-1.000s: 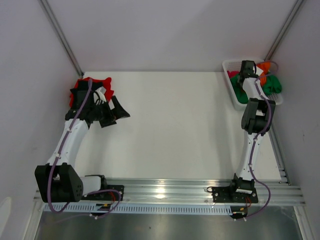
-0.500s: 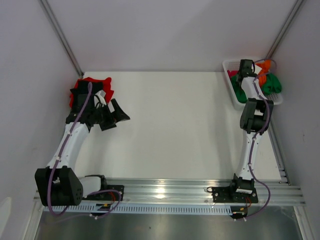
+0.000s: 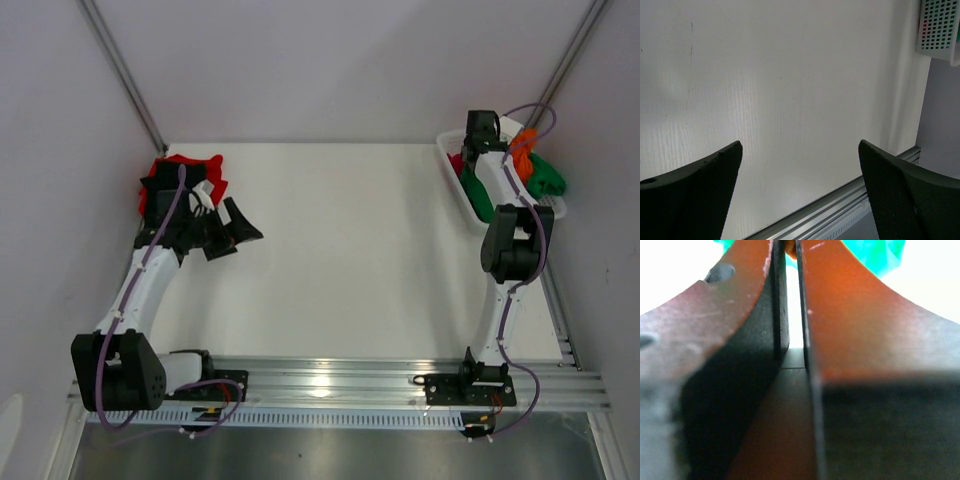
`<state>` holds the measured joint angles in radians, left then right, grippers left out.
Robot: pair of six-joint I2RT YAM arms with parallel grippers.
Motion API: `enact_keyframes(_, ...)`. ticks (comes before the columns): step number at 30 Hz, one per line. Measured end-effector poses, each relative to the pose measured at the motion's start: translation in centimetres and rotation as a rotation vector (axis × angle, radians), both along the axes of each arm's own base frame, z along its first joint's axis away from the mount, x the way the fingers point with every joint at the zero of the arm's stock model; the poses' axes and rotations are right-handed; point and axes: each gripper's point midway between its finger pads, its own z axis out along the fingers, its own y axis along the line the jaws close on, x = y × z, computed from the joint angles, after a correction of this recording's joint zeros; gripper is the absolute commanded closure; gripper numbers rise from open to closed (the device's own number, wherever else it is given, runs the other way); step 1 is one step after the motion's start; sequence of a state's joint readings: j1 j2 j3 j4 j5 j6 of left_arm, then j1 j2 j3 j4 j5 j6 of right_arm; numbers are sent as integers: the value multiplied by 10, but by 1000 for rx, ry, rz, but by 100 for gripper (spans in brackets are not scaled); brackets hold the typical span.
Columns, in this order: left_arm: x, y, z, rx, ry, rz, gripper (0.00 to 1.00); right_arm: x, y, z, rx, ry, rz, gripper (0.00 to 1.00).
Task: Fold and stack the t-shirts
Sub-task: Grab crumpled tshirt from bin with the right arm
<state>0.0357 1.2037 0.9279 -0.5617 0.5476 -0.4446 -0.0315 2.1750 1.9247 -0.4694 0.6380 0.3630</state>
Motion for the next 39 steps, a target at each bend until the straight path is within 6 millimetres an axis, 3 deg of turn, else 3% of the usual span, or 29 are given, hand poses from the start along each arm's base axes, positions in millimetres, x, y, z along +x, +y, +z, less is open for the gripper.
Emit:
enact_keyframes(5,-5,-2,-6,-12,18,-10,0,-3,11,20,-18,-28,6,99)
enact_keyframes(9,-7,-2,-4,-9,10,-11,0,-8,13,16,-5,-12,-4,46)
enact_keyframes(12,-9,-2,-1,-4,-3,-16,1,-8,13,15,4,-18,-16,31)
enact_keyframes(15,-11,-2,0,1,-7,-21,0,-10,13,14,14,-15,-26,23)
enact_keyframes(19,-13,-1,-1,6,-4,-26,1,-13,13,11,21,-4,-34,20)
enact_keyframes(26,-13,-1,-1,8,-3,-29,1,-6,9,12,43,-35,-24,24)
enact_keyframes(29,-15,0,-3,18,3,-29,1,2,4,9,46,-50,-30,33)
enact_keyframes(31,-17,1,-4,25,8,-31,1,6,0,2,51,-46,-37,66)
enact_keyframes(32,-17,1,-4,29,9,-30,1,7,-1,-3,54,-40,-37,89)
enact_keyframes(33,-18,2,-4,33,8,-31,1,8,-1,-9,58,-31,-37,96)
enact_keyframes(34,-19,2,-4,35,7,-30,0,9,0,-14,65,-26,-39,100)
enact_keyframes(39,-21,4,-2,46,5,-21,0,9,4,-30,91,2,-32,100)
